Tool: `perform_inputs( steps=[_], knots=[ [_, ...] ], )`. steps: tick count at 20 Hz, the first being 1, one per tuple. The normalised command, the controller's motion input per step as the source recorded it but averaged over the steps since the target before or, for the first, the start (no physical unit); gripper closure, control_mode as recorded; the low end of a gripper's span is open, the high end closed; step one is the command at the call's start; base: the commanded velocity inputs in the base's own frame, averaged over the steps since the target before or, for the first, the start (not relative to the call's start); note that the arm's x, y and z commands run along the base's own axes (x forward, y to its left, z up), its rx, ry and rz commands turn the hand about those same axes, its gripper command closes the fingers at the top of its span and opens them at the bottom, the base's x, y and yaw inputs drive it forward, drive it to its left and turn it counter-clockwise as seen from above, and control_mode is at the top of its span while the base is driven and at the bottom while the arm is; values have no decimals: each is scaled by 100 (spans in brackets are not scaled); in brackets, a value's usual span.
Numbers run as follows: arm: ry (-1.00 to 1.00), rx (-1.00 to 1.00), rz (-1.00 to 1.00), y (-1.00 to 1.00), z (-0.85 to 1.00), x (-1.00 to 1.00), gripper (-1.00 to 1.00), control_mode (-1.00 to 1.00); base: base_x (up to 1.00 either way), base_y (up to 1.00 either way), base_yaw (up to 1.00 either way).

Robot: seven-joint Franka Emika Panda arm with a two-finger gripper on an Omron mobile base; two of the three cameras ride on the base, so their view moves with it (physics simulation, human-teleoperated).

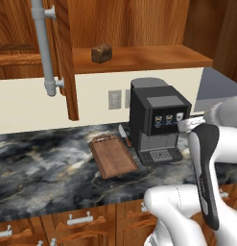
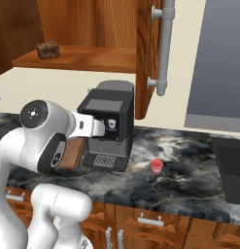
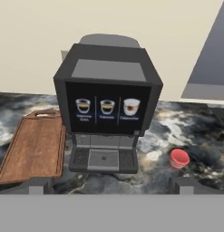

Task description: Pick the bread, place it on the cutting board, pick the jam, place it on the counter, and close the cabinet.

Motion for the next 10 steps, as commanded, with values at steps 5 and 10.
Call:
perform_inputs(
  steps=[5, 10],
  knots=[
    [0, 0, 0, 2, 37, -3, -100, -100, 0, 0, 0],
    [0, 0, 0, 11, 41, -1, -100, -100, 0, 0, 0]
  ],
)
